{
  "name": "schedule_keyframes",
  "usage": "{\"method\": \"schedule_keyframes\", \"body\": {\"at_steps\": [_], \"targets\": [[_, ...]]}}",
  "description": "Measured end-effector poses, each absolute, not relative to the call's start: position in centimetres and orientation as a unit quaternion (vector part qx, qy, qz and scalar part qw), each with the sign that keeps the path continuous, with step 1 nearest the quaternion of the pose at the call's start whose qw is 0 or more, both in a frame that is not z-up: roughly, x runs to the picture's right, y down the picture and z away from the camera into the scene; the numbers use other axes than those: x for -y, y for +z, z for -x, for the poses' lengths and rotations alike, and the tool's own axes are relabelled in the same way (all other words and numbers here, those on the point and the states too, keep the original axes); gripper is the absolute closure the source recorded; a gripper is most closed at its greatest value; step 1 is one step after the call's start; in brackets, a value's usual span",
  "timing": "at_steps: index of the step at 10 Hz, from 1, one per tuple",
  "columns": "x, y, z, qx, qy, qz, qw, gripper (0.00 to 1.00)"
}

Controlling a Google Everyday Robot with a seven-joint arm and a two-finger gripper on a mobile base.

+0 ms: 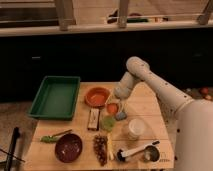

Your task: Place apple in plastic cup

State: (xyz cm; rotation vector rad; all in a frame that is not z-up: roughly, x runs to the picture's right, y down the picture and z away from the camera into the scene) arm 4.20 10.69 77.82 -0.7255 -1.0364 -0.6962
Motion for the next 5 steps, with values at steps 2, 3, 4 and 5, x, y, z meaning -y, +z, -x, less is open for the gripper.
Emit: {"method": "schedule_keyframes", "body": {"at_steps": [2, 3, 4, 5], "targets": [[-11.2, 77.8, -2.7, 0.483, -0.335, 0.343, 0.733, 1.00], [-11.6, 77.8, -2.1, 0.488, -0.343, 0.348, 0.723, 1.00], [-12.0, 77.7, -1.8, 0.491, -0.349, 0.353, 0.715, 1.00], [-12.2, 77.6, -1.6, 0.494, -0.354, 0.357, 0.710, 1.00]]}}
